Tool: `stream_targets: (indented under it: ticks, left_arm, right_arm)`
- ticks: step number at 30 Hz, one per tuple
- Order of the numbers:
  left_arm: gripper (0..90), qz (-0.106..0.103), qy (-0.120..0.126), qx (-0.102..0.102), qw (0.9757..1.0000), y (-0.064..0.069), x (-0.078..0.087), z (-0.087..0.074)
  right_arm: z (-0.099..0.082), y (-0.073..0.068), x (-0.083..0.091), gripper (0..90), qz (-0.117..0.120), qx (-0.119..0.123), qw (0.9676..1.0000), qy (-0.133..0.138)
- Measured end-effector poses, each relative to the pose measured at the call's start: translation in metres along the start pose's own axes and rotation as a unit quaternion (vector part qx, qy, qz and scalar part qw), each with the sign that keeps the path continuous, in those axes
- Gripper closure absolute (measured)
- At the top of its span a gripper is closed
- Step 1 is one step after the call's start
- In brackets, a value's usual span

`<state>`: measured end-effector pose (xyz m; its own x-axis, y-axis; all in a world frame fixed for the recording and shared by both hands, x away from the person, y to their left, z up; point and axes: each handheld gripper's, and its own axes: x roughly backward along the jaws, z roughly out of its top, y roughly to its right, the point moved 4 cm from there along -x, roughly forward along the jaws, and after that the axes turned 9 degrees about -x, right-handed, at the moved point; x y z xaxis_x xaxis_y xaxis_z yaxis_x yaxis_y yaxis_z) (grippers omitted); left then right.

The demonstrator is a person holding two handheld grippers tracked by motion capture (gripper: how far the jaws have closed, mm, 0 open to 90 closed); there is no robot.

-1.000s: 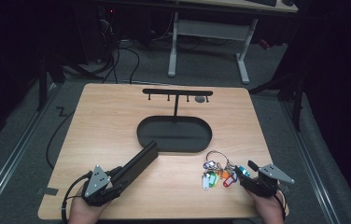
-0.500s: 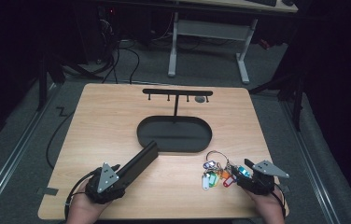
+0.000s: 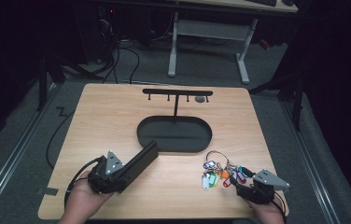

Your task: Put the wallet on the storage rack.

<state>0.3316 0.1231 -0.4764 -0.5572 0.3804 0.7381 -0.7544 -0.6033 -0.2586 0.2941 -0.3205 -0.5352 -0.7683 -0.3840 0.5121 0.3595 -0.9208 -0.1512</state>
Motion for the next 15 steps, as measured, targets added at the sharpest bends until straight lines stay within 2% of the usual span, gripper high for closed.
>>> stream_targets:
  ticks: [2,5,7,10,13,15]
  left_arm:
    - [40.6,-0.002,-0.012,-0.008,0.9999,-0.001,0.0,0.004]
    - [40.9,-0.01,-0.025,-0.013,0.9996,-0.003,0.0,0.008]
    - [40.9,-0.019,-0.043,-0.022,0.9987,-0.005,-0.002,0.01]
    - [40.3,-0.033,-0.053,-0.018,0.9979,-0.007,-0.005,0.012]
    - [40.3,-0.049,-0.068,-0.015,0.9964,-0.009,-0.007,0.014]
    - [41.7,-0.062,-0.085,-0.018,0.9943,-0.01,-0.009,0.016]
  right_arm:
    - [0.002,-0.001,0.001,35.9,0.001,0.006,0.9999,0.008]
    - [0.002,-0.002,0.0,35.9,0.008,0.001,0.9999,0.01]
    - [0.001,-0.003,-0.002,35.9,0.016,-0.002,0.9998,0.008]
    - [0.0,-0.003,-0.003,36.0,0.017,0.002,0.9998,0.005]
    - [-0.001,-0.003,-0.004,35.9,0.017,0.002,0.9999,0.003]
    - [-0.002,-0.003,-0.005,35.9,0.017,0.001,0.9999,-0.002]
